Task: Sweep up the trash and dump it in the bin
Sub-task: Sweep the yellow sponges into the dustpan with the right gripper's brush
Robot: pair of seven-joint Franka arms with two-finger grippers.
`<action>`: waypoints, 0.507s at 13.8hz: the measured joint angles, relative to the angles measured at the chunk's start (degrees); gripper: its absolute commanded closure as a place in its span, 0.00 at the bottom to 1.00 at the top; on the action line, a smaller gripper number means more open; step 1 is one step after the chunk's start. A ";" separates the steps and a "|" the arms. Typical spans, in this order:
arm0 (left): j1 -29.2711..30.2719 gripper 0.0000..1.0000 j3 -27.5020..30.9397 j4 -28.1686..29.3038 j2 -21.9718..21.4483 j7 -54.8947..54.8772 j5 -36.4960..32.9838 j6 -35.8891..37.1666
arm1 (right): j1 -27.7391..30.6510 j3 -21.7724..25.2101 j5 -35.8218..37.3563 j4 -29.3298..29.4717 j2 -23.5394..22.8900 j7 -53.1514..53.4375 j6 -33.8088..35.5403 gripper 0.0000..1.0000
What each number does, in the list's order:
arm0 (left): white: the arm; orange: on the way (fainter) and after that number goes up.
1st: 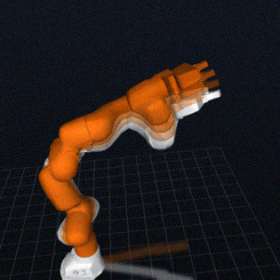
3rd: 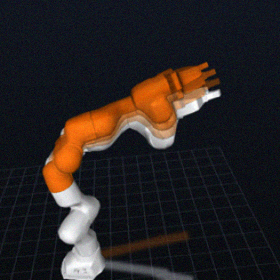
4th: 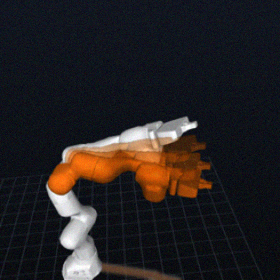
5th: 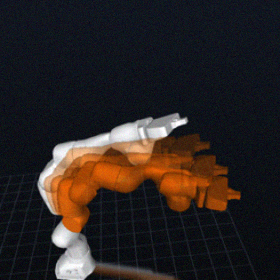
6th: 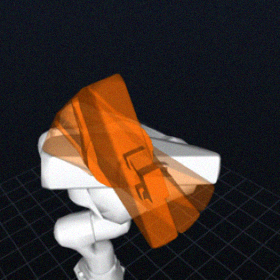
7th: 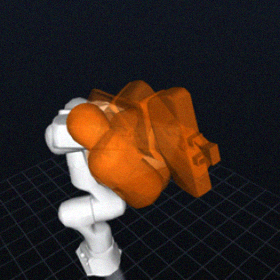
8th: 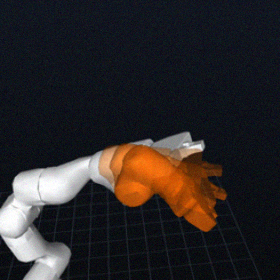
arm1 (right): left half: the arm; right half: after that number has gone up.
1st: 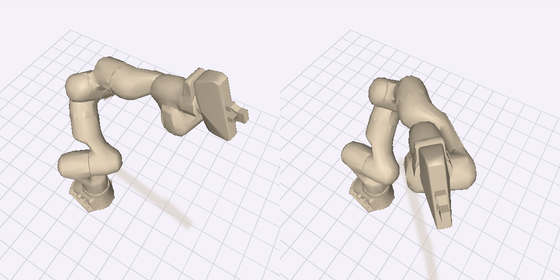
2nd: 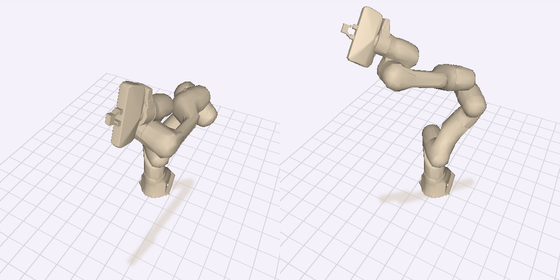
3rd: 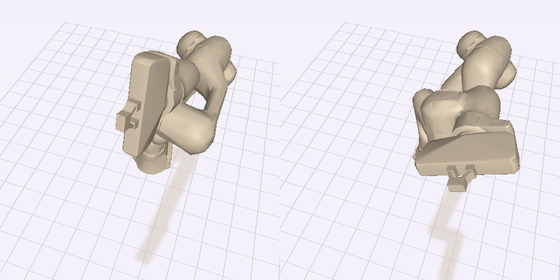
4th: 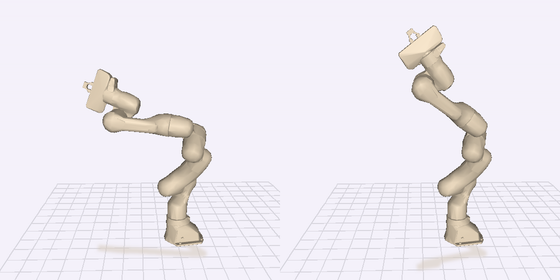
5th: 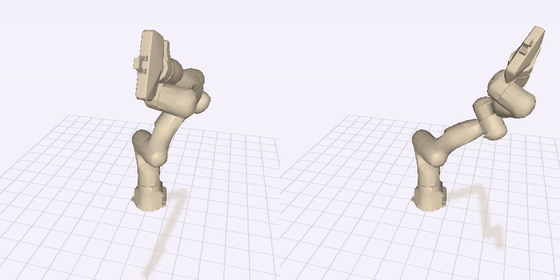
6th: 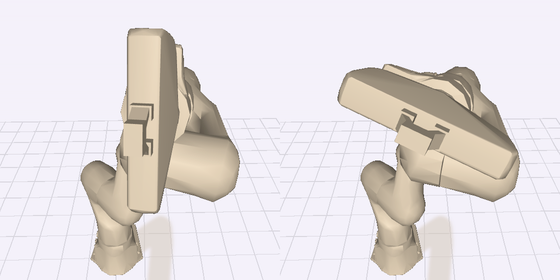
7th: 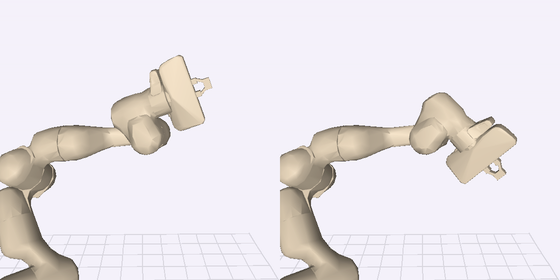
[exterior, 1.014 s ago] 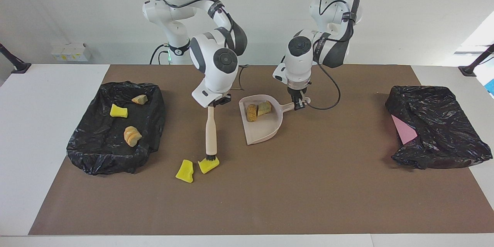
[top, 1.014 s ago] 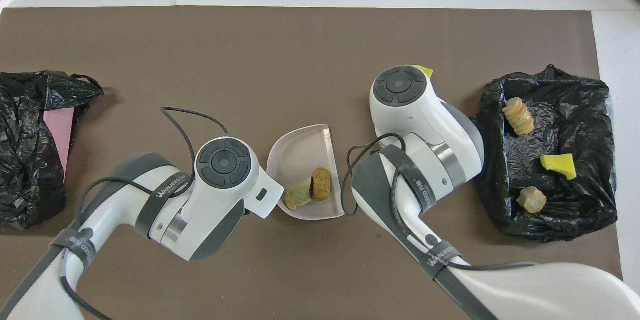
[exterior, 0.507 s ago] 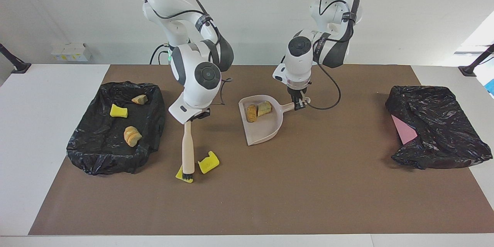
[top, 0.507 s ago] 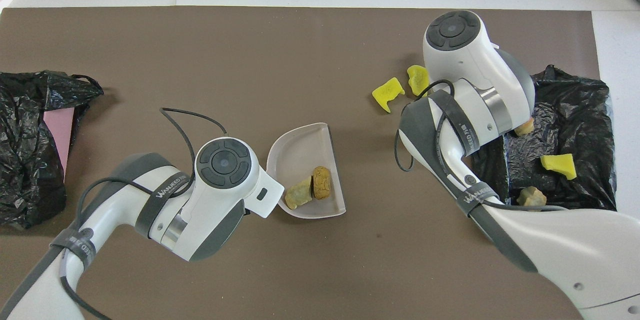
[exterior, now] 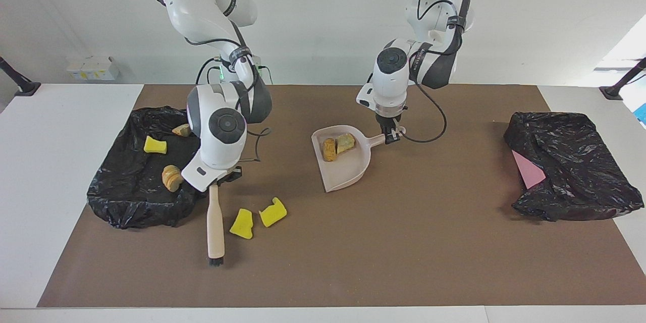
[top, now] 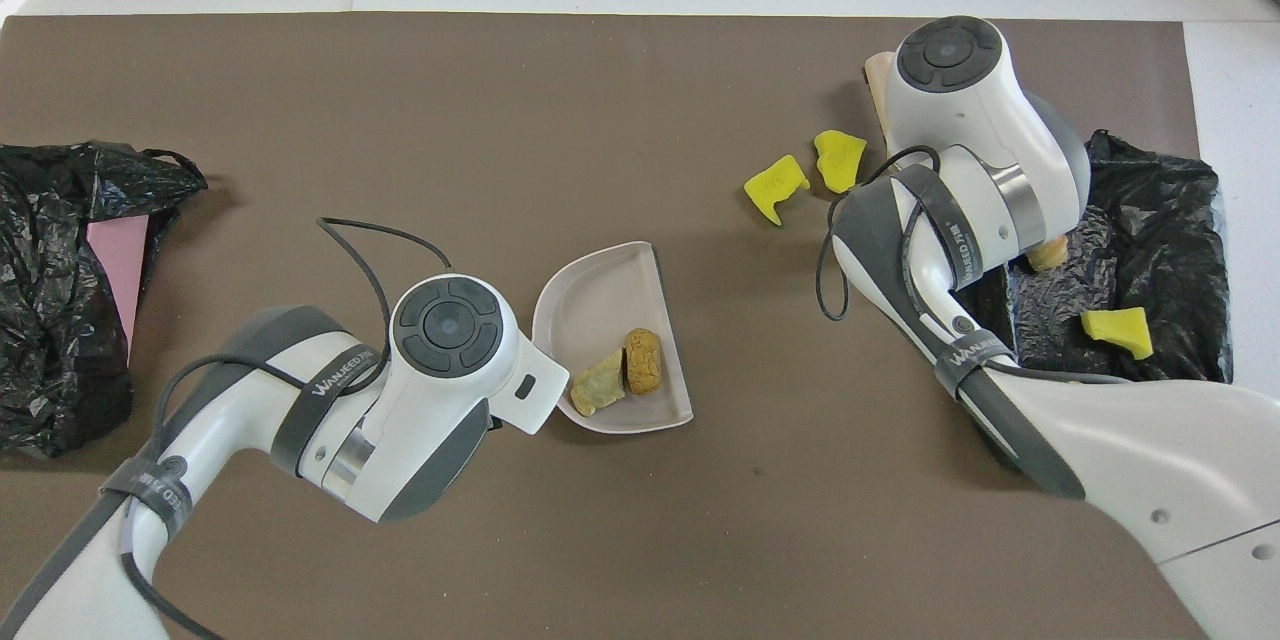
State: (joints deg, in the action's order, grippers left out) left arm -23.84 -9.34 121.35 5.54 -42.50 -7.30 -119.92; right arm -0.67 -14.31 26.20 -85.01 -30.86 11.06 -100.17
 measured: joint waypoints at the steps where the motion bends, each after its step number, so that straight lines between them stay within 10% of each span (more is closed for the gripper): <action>1: 0.00 1.00 0.00 0.00 0.00 0.07 0.00 0.00 | -0.17 -0.13 -0.01 -0.07 -0.53 0.00 0.00 1.00; 7: 0.00 1.00 -0.09 0.00 0.00 0.86 0.00 0.00 | -4.09 -0.95 -2.99 -2.50 -0.76 0.00 0.32 1.00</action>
State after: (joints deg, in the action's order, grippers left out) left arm -23.85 -9.43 121.35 5.53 -41.64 -7.30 -119.92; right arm -4.76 -15.27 23.21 -87.51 -31.62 11.06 -99.84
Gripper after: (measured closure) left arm 0.687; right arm 0.744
